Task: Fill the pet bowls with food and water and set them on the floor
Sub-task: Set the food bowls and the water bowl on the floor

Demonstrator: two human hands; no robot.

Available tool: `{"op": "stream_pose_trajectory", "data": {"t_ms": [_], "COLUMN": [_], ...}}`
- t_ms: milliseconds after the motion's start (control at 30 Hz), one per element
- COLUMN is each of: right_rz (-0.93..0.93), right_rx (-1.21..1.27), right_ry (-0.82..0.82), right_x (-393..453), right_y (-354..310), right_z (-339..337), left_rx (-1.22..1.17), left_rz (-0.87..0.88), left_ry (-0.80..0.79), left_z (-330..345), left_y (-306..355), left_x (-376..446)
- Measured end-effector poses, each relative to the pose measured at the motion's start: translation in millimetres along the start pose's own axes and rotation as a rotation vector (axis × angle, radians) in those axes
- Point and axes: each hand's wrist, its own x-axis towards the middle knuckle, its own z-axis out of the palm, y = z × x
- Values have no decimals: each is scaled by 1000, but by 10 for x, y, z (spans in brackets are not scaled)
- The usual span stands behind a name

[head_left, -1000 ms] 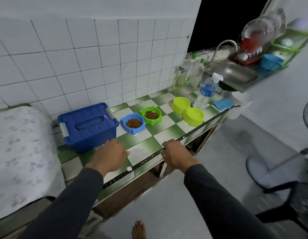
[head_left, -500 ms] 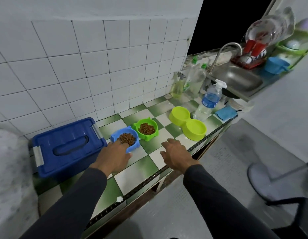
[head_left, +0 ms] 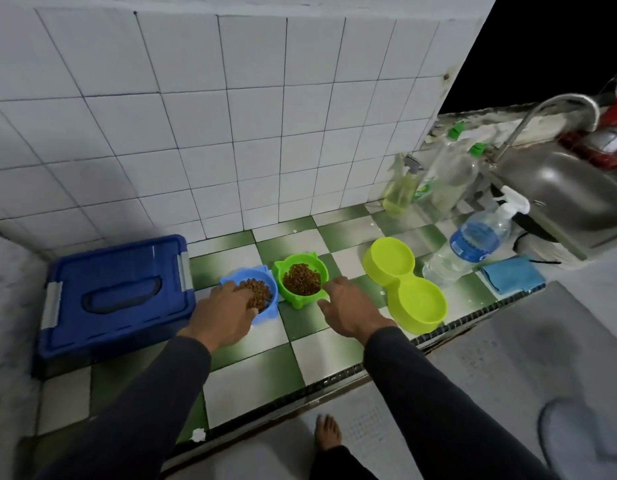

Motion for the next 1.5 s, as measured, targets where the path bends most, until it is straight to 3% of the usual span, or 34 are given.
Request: {"op": "stream_pose_trajectory", "data": {"t_ms": [267,633,1067,1500], "right_rz": [-120,-81,70,264], "right_rx": [20,176,360,393], "right_ry": [-123,-286,-218,-155], "right_x": [617,977,1226,1357], "right_y": [373,543,442,378], "right_z": [6,338,496,545], "left_rx": [-87,-381,-557,-636], "left_rz": [-231,-463,-546,-675], "left_ry": [11,88,163,210], "left_z": [253,614,730,668], "left_y": [116,72,-5,104], "left_x": [173,319,479,581]}}
